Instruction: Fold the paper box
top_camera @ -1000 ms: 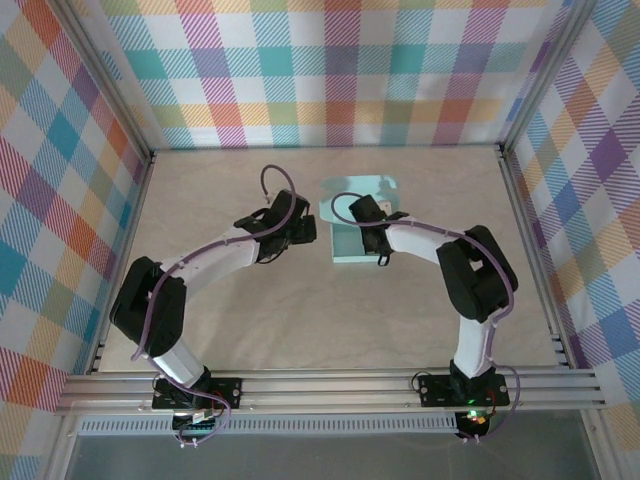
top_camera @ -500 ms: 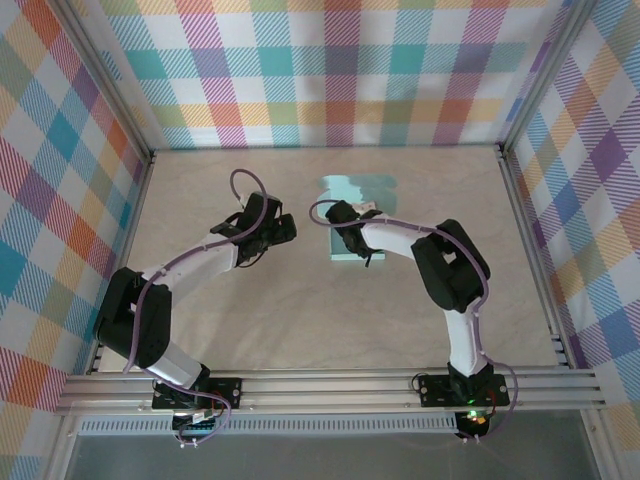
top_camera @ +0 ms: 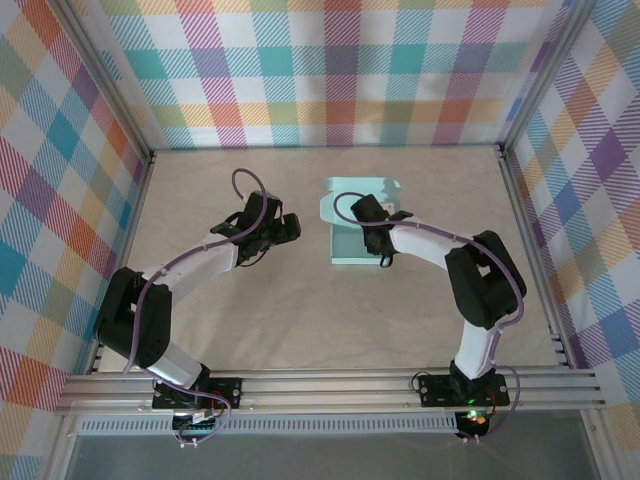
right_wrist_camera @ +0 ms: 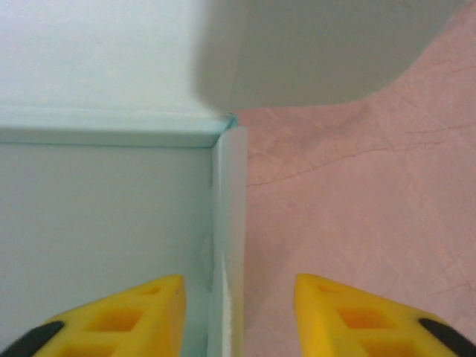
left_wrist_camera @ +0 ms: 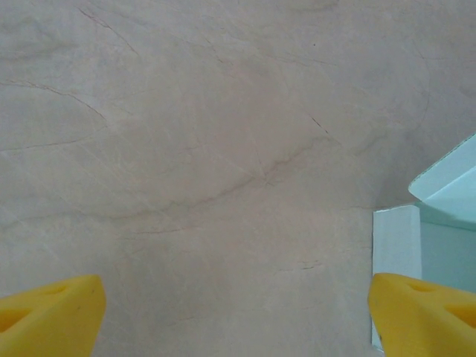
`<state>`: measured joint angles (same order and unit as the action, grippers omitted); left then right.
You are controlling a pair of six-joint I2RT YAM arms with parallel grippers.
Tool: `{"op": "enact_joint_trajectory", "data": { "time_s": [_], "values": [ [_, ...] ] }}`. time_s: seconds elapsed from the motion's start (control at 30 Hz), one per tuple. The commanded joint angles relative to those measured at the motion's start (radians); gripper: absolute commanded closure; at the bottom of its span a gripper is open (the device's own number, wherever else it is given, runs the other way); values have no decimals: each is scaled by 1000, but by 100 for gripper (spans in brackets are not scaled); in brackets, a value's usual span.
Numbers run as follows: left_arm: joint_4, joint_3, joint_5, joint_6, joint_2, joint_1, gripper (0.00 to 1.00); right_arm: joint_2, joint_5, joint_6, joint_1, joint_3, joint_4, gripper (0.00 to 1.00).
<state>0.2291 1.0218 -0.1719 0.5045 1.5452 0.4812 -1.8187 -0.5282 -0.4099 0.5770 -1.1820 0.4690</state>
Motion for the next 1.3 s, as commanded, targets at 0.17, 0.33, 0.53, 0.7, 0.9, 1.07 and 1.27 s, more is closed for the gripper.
{"op": "enact_joint_trajectory", "data": {
  "time_s": [0.17,0.33,0.53,0.7,0.9,1.07,1.27],
  "values": [
    [-80,9,77,-53,-2,-8,6,144,141,56,-42,71,-121,35],
    [-209,0,311,-206,4,-62,0,273,345,190,-140,143,-239,25],
    [-239,66,403,-436,17,-93,0,369,632,298,-296,156,-271,18],
    [2,330,548,-596,197,-108,17,363,801,386,-348,104,-178,16],
    [278,618,805,-776,415,-145,17,396,811,404,-356,127,-152,15],
    [484,824,918,-937,584,-145,19,425,815,403,-356,152,-152,15],
    [543,944,1015,-1019,690,-141,38,421,819,391,-357,158,-144,15]
  ]
}}
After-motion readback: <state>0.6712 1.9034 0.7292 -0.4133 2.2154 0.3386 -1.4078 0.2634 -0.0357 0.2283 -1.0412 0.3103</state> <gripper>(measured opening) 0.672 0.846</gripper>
